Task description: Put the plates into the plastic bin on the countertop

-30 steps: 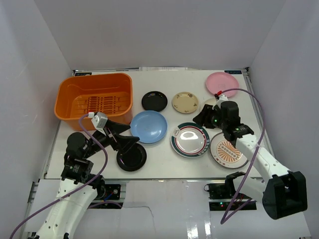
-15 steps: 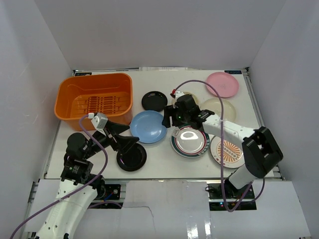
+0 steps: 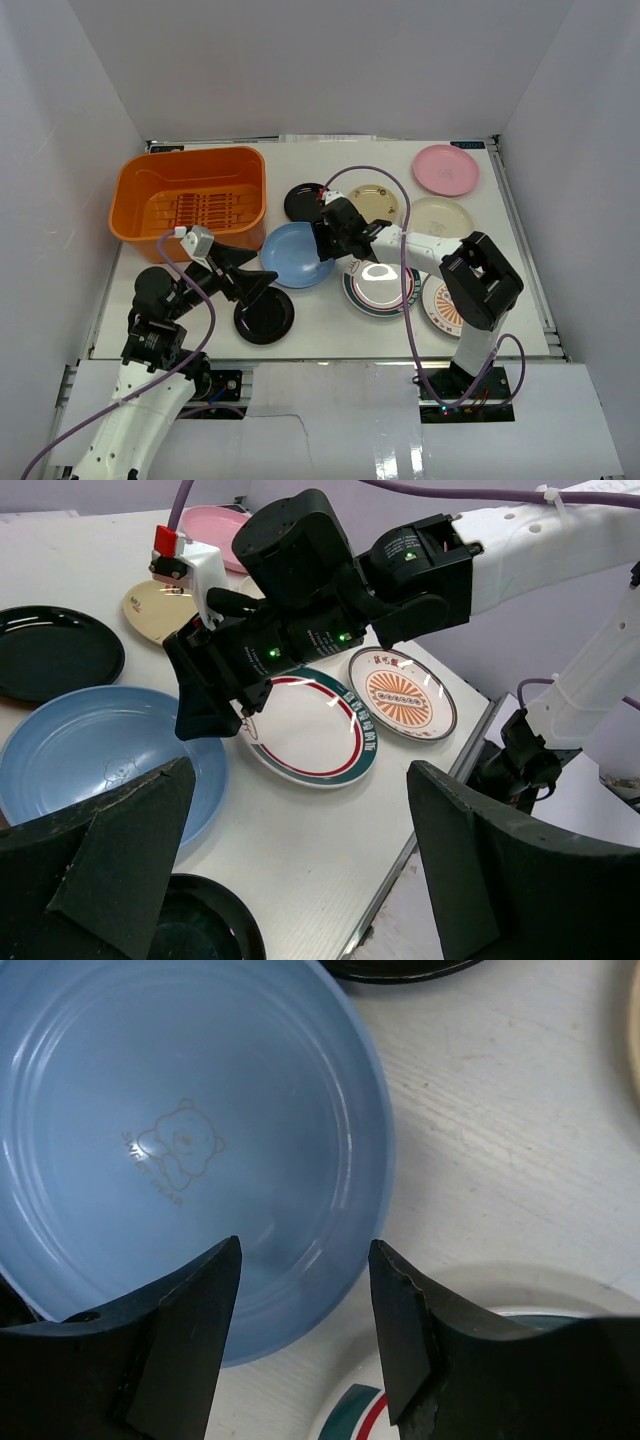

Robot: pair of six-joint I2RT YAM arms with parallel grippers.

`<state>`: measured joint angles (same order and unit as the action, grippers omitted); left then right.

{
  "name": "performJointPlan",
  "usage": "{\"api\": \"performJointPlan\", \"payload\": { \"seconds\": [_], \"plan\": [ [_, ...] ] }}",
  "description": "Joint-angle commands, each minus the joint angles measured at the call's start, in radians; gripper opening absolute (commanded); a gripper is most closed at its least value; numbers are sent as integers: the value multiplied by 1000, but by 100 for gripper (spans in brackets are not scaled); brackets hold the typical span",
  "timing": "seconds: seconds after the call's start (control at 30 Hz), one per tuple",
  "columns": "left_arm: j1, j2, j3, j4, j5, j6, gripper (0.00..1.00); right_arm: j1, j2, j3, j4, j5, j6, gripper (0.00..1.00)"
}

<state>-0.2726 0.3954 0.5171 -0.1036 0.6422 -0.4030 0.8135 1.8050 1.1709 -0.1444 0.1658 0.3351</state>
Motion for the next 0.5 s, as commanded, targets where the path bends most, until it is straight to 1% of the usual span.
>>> {"api": "performJointPlan", "payload": {
  "seconds": [0.0, 0.13, 0.23, 0.27, 0.3, 0.47],
  "plan": [
    [-7, -4, 34, -2, -21, -2, 98, -1, -44, 15, 19, 69, -22, 60],
    [-8, -3, 32, -2, -35, -5, 98, -5, -42, 4, 22, 129, -36, 54],
    [-11, 2, 32, -2, -47, -11, 98, -23, -3, 9, 16, 115, -30, 52],
    [-10, 5, 32, -4, -55, -13, 98, -33, 8, 15, 11, 109, -24, 48],
    [-10, 10, 32, -4, -65, -14, 98, -37, 14, 16, 11, 97, -19, 42],
    [-14, 25, 34, -5, -87, -20, 98, -62, 56, 53, 34, 34, -8, 40]
  ]
}}
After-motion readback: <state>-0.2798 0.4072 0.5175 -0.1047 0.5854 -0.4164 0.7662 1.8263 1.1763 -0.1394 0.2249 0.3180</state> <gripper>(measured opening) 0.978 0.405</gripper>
